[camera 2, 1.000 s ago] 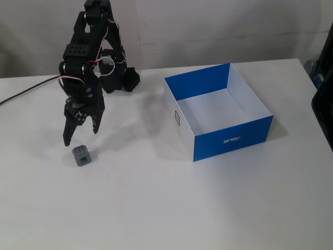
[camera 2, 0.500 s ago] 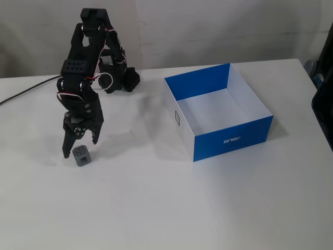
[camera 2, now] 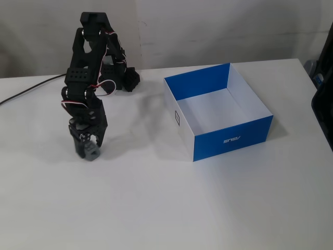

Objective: Grasp the gray block and put it in the box.

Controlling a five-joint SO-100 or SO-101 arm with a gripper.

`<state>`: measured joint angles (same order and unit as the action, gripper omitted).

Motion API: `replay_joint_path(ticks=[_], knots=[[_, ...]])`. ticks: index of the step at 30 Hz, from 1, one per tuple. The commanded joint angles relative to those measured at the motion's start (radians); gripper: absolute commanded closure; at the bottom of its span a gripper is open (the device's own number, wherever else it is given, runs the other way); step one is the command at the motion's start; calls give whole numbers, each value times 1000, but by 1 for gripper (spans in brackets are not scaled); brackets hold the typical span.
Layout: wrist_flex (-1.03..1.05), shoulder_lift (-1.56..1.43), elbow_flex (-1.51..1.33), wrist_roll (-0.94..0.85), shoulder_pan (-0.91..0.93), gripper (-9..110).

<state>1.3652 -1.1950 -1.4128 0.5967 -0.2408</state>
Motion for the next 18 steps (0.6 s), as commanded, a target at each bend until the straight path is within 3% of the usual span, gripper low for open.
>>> replay_joint_path(ticks=[1, 18], knots=[[-3, -23, 72, 12, 3, 100], [291, -72, 247, 0, 66, 101]])
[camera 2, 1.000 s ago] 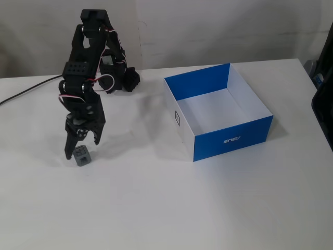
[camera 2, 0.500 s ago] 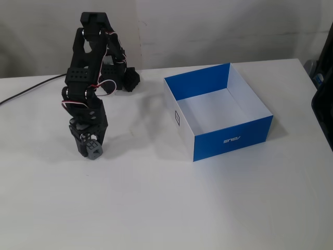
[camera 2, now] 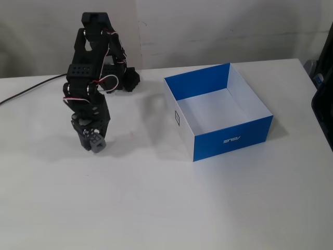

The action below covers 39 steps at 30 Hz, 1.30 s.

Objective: Grasp the gray block and put it in the box.

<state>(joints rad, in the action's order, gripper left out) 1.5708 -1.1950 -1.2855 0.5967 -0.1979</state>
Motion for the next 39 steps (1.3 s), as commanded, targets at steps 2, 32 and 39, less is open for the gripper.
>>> replay_joint_path(ticks=[2, 32, 39], knots=[[141, -75, 167, 0, 35, 101], [302, -730, -35, -212, 586, 101], [310, -773, -49, -238, 729, 101]])
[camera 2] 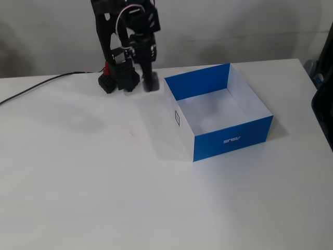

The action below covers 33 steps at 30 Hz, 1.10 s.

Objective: Grasp the gray block and put it in the box.

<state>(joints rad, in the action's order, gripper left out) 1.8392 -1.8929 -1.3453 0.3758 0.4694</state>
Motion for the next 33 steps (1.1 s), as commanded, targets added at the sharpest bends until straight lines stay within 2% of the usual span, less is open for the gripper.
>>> replay_joint_path(ticks=[1, 11, 33], knots=[[43, -77, 11, -20, 87, 101], [41, -31, 75, -72, 367, 101], [43, 471, 611, -115, 410, 101]])
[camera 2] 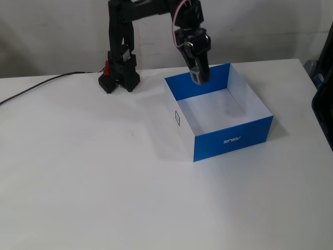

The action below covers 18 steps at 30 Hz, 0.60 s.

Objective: Grasp the gray block and put it in the box.

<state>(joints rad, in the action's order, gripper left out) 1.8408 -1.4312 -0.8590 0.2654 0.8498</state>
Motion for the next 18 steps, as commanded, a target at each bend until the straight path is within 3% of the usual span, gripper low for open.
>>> replay_joint_path(ticks=[1, 13, 18], knots=[[41, 21, 140, -6, 43, 101], [41, 66, 224, 2, 106, 101], [43, 64, 183, -6, 101, 68]])
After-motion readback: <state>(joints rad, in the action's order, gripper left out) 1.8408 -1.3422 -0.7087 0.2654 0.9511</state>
